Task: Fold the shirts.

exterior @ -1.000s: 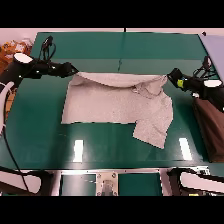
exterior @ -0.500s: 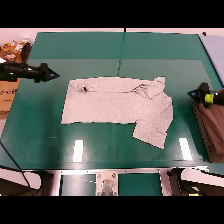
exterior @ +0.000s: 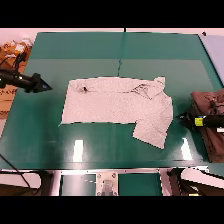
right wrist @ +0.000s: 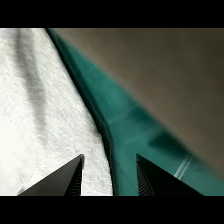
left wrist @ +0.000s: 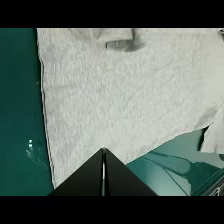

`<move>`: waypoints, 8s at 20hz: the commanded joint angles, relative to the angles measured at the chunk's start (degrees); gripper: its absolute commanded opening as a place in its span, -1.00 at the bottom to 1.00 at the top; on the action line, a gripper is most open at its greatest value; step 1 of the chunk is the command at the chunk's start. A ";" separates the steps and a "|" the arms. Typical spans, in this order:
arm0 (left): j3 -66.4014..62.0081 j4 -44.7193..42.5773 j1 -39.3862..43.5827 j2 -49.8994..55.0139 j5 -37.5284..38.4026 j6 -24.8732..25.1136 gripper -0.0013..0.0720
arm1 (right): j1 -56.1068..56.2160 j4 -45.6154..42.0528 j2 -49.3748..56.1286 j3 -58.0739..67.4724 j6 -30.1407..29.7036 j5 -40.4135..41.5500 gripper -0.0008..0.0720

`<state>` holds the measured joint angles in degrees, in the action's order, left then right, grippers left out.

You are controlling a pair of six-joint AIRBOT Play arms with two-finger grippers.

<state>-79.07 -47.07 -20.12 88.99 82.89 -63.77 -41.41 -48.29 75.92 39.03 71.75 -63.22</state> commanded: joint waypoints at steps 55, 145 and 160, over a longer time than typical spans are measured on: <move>-29.07 1.57 7.08 -49.81 -17.59 -3.48 -0.92 | 6.14 4.55 -43.85 63.25 8.26 4.31 -0.94; 41.66 -14.69 18.99 -34.86 -19.76 -28.39 0.81 | 5.64 -15.61 -23.85 -11.50 15.56 -3.21 0.08; 59.39 10.21 36.48 -27.32 -64.46 -36.65 0.91 | 12.41 -4.13 -10.91 -12.28 13.05 7.37 0.03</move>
<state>-20.43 -40.10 15.05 58.83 23.00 -99.53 -29.87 -52.86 64.12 26.74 84.93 -58.15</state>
